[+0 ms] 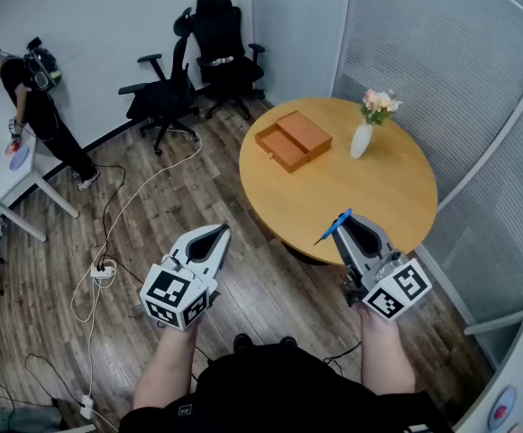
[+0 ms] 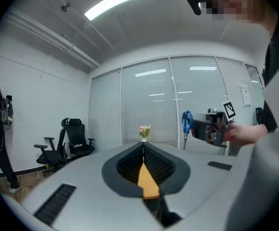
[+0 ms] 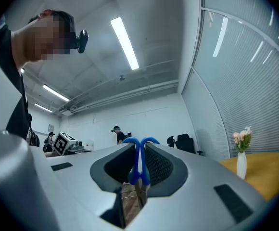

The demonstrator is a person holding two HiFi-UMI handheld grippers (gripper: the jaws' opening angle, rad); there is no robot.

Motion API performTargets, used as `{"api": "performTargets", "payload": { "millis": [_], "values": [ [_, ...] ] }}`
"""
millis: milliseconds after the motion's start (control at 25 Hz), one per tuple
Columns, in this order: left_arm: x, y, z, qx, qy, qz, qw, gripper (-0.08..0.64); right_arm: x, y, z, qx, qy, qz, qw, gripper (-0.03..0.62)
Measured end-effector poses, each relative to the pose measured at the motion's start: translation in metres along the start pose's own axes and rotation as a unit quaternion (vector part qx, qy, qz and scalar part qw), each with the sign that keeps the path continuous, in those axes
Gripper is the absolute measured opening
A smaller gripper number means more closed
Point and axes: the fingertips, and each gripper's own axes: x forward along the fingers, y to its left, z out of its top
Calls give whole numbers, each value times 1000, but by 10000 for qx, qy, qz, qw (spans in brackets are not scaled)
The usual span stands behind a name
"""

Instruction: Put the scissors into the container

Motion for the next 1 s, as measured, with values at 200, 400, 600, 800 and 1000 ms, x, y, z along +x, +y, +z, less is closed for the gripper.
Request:
{"api": "performTargets", "payload": {
  "millis": [200, 400, 600, 800, 1000],
  "values": [
    [0, 4, -7, -83, -37, 21, 10000, 14, 1, -5, -14, 219, 13, -71, 9997, 83],
    [-15, 17, -10, -121, -66, 9, 9999, 14, 10, 4, -17, 339, -14, -170, 9993, 83],
    [-29, 29, -12, -98, -93, -66, 9999, 14, 30, 8, -20, 634, -184, -231, 9976, 84],
    [-53, 48, -25, -155, -105, -82, 9998, 14, 54, 31, -34, 733, -156, -144, 9971, 84],
    [-71, 73, -33, -214, -90, -61, 9997, 14, 78, 52, -44, 834, -55, -82, 9965, 84]
  ]
}}
